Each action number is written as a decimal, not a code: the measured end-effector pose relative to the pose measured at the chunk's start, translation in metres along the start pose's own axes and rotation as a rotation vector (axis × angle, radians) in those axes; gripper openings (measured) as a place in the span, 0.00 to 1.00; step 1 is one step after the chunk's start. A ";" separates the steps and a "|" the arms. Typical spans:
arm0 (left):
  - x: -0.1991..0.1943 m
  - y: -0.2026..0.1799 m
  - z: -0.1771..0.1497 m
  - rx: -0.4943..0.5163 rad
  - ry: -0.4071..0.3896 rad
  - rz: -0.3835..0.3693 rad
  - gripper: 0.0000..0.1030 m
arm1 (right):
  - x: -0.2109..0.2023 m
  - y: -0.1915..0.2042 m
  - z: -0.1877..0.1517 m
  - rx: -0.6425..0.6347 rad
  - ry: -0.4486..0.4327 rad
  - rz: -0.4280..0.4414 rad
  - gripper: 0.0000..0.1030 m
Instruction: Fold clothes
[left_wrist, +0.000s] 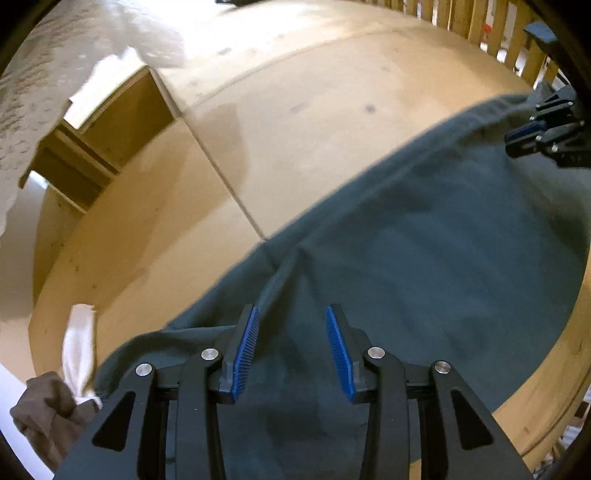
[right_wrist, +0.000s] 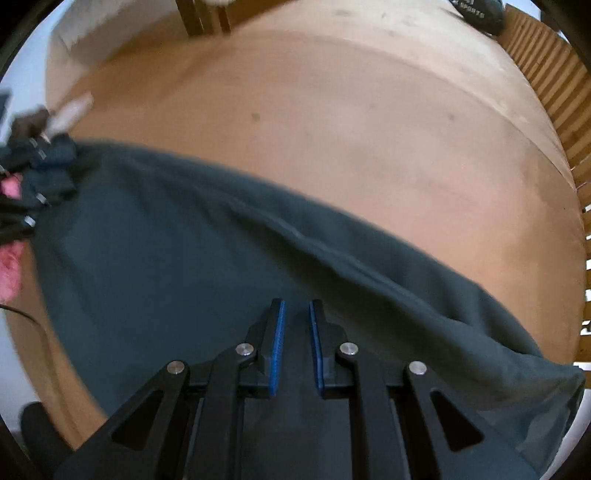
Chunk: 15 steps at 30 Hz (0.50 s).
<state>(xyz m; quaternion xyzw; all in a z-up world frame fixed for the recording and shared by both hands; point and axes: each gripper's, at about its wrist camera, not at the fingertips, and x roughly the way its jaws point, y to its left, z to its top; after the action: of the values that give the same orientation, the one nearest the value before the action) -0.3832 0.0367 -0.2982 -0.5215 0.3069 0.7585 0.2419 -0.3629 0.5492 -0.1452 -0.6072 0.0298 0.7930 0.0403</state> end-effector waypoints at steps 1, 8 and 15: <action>0.004 -0.004 0.001 0.010 0.011 0.010 0.36 | 0.000 -0.001 0.003 0.003 -0.034 -0.038 0.12; -0.016 -0.043 0.011 0.047 -0.067 0.016 0.35 | -0.018 -0.042 -0.076 0.143 -0.116 -0.084 0.13; -0.007 -0.091 0.003 0.135 -0.029 -0.049 0.36 | 0.026 -0.089 -0.180 0.268 0.001 -0.169 0.15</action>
<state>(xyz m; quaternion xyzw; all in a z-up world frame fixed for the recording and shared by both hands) -0.3202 0.1020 -0.3104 -0.5002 0.3411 0.7375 0.2993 -0.1878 0.6209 -0.2172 -0.5971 0.0841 0.7754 0.1873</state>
